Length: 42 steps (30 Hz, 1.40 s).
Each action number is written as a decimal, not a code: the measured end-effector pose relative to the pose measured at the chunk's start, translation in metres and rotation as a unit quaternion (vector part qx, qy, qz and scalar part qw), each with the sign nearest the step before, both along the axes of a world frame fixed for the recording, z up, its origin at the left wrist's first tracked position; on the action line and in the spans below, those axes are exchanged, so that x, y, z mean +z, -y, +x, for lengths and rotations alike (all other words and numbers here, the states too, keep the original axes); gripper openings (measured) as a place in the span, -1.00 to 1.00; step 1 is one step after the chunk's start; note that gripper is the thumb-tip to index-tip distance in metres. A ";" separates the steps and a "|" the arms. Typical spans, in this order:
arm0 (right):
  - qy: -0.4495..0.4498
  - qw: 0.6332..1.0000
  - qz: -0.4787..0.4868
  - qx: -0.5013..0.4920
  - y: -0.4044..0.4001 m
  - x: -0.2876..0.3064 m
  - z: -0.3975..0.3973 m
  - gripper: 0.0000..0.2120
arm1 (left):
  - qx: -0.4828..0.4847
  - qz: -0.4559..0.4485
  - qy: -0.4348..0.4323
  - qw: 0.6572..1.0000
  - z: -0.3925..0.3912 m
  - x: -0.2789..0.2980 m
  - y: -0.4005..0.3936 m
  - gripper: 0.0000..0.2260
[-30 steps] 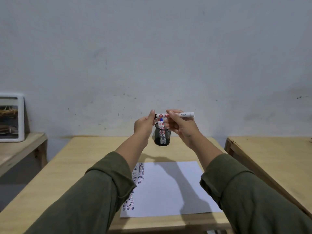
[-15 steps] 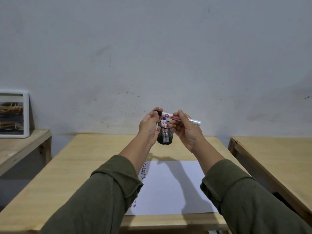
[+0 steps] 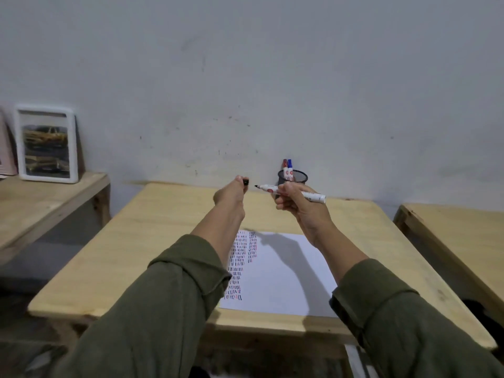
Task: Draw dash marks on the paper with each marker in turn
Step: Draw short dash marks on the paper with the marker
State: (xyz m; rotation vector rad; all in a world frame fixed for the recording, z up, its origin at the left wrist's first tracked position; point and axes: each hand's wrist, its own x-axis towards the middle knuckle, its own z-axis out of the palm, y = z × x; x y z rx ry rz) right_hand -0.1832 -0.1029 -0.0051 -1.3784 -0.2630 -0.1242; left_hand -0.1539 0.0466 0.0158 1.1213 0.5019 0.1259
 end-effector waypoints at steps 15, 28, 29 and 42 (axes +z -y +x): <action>-0.117 0.989 -0.090 -0.002 -0.003 -0.064 -0.033 -0.90 | -0.086 0.561 0.004 0.823 -0.046 -0.107 -0.057 -0.90; -0.159 0.981 -0.110 -0.018 -0.010 -0.073 -0.044 -0.90 | -0.101 0.615 0.012 0.782 -0.052 -0.130 -0.060 -0.51; -0.156 0.980 -0.120 -0.019 -0.010 -0.074 -0.045 -0.92 | -0.104 0.636 -0.004 0.764 -0.055 -0.131 -0.060 -0.44; -0.149 0.972 -0.178 -0.025 -0.013 -0.083 -0.052 -0.96 | -0.162 0.716 -0.094 0.672 -0.081 -0.132 -0.064 -0.10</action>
